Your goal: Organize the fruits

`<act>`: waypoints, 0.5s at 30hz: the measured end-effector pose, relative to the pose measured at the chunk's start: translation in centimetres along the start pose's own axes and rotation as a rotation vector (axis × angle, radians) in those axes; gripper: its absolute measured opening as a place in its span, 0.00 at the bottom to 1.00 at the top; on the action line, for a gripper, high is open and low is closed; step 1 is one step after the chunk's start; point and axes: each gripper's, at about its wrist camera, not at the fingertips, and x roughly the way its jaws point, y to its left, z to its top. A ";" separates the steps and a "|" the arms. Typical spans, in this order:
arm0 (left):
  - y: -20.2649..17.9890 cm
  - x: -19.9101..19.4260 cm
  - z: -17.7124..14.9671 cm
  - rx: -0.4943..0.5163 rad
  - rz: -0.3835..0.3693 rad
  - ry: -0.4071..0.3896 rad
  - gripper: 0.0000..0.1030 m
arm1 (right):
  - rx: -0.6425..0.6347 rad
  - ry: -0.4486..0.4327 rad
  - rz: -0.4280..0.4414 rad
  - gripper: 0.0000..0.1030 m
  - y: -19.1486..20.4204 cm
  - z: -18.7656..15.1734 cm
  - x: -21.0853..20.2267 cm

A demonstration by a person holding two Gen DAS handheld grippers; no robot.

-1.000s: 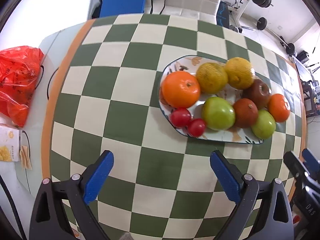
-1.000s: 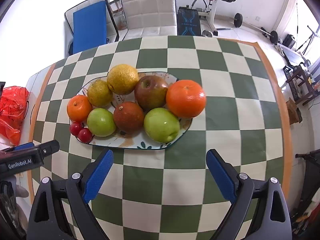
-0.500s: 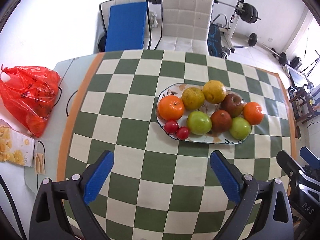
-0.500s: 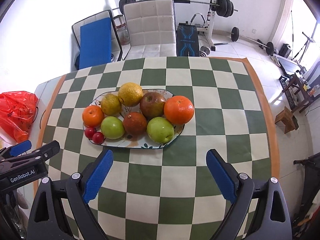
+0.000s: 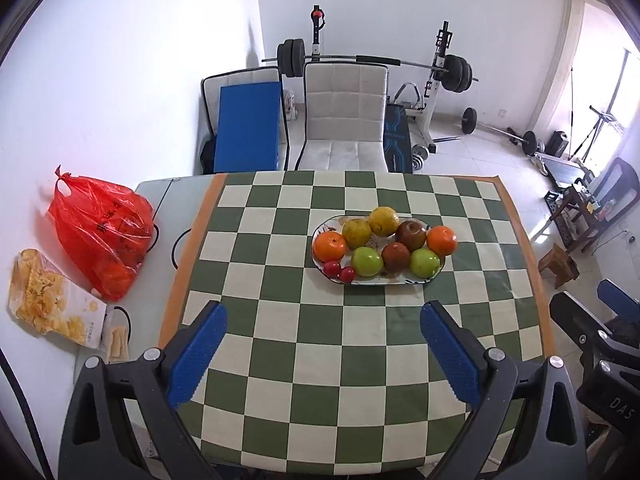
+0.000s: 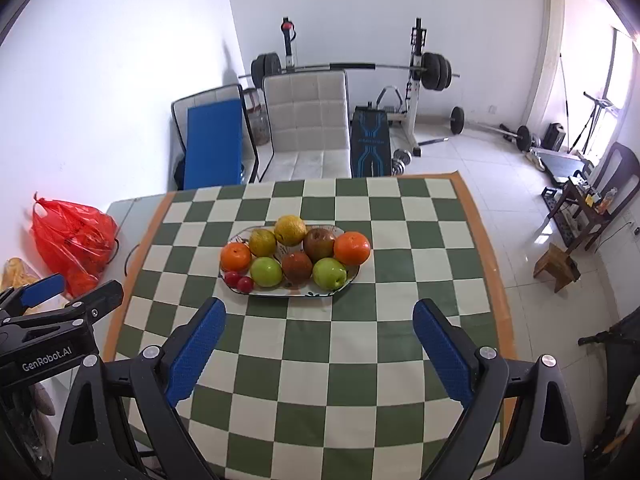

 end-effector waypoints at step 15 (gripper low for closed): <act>-0.9 -8.8 -3.5 0.022 -0.015 -0.059 0.96 | 0.002 -0.130 -0.014 0.98 1.7 -3.1 -15.6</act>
